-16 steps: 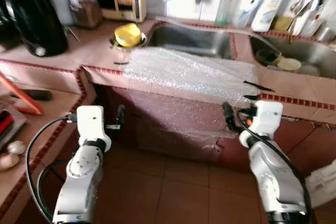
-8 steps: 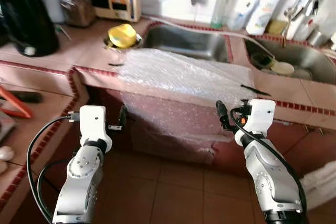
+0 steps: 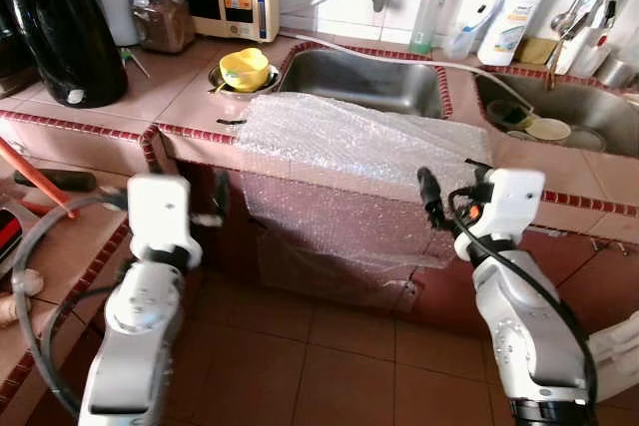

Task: Kitchen organization

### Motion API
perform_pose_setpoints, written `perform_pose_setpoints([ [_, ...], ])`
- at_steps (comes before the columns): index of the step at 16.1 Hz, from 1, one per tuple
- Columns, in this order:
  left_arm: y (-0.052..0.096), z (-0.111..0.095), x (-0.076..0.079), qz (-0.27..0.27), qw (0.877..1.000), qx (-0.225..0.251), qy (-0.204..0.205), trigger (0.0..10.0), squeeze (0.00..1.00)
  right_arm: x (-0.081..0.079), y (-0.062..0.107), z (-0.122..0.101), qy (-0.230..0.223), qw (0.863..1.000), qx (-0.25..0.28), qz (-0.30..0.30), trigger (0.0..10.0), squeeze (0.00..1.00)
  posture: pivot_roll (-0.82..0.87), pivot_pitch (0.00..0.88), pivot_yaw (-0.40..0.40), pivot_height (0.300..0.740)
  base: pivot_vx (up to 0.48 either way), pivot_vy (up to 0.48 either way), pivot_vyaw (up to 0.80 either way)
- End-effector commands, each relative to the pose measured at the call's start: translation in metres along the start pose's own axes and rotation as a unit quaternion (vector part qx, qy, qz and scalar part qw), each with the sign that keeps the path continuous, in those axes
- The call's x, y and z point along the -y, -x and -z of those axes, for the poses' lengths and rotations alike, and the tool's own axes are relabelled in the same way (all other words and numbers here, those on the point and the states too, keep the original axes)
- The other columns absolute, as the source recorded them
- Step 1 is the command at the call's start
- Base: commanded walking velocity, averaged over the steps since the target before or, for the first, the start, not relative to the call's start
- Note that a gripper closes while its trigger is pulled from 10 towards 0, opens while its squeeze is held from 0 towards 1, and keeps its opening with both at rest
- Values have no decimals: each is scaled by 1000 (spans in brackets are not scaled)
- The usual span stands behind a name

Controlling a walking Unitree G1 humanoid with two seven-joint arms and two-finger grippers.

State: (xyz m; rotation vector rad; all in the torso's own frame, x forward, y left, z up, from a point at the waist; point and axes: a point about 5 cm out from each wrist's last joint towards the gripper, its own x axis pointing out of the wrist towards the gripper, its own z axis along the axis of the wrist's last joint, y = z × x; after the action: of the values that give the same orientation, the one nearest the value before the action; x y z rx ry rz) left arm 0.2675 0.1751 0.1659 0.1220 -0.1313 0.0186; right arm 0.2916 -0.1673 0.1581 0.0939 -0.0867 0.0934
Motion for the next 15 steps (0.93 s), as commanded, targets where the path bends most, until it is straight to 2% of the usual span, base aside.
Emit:
perform_pose_setpoints([
  [1, 3, 1, -1, -2, 1000, -10, -1, 10000, 0, 4, 3, -3, 0, 1000, 1, 8, 10000, 0, -14, 17, -26, 740, 0, 0, 0],
  [2, 8, 4, -1, 3, 1000, -18, 18, 10000, 0, 4, 6, 0, 1, 1000, -7, 4, 10000, 0, -12, 16, -32, 740, 0, 0, 0],
  [8, 12, 2, 7, 16, 999, -13, 48, 10000, 0, -1, -2, -7, 13, 1000, -3, -20, 10000, 0, -7, 4, -71, 740, 0, 0, 0],
  [15, 11, 3, 11, 30, 998, -17, 54, 10000, 0, -1, -3, -4, 14, 1000, -7, -20, 10000, 0, -10, 0, -63, 740, 318, 0, 0],
])
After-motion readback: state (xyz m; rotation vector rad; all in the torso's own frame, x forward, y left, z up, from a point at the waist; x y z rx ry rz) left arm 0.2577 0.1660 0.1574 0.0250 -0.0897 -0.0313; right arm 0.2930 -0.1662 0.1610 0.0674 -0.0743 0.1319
